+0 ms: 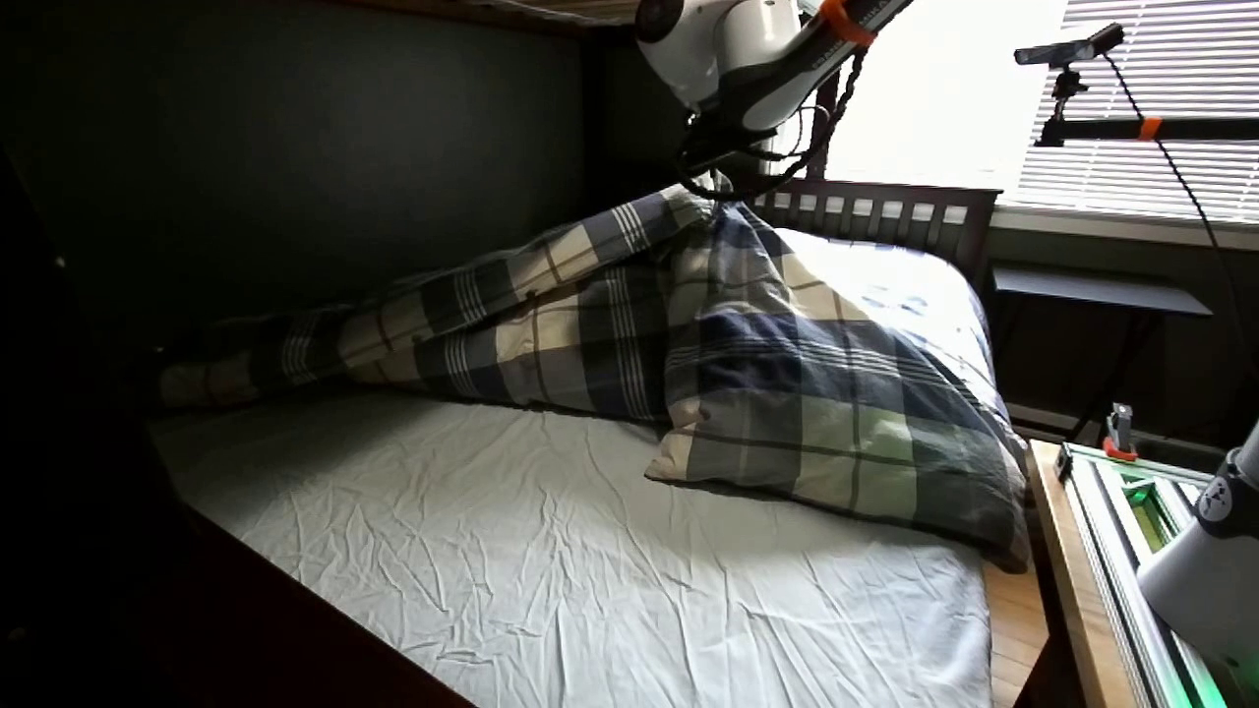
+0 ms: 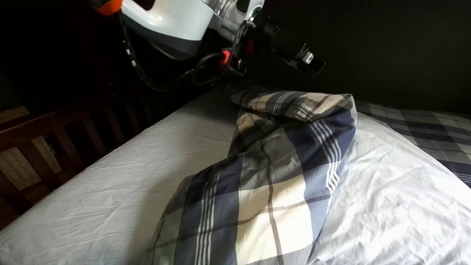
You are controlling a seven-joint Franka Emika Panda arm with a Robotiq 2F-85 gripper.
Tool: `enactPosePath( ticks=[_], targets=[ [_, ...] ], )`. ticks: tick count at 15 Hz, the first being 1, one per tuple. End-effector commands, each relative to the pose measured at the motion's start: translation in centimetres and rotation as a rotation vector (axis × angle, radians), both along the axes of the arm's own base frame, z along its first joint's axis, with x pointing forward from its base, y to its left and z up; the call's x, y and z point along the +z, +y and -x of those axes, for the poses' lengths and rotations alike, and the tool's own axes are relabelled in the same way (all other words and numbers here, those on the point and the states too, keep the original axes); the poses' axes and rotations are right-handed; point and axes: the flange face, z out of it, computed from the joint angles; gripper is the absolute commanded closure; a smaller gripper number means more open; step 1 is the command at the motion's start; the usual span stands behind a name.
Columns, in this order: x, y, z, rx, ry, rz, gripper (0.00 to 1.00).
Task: Move the left side of the duvet to the right
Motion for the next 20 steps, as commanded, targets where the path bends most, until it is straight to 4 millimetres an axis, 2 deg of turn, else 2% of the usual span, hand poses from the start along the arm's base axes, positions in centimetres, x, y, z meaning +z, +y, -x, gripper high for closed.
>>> enactPosePath(
  ticks=[1,4,7,11,13,14,16,20],
  targets=[
    [-1.6,5.0,4.3,0.134,0.078,-0.114,0.0],
    [-2.2,9.2,7.3,0.248,0.116,-0.197,0.0],
    [-1.4,13.3,11.0,0.361,0.141,-0.293,0.0],
    [0.3,16.3,13.3,0.506,0.151,-0.442,0.0],
    [0.8,17.3,14.4,0.578,0.153,-0.514,0.0],
    [0.7,16.4,12.4,0.513,0.15,-0.449,0.0],
    [1.2,16.5,12.7,0.525,0.146,-0.452,0.0],
    [1.0,16.3,12.5,0.52,0.15,-0.453,0.0]
  ],
)
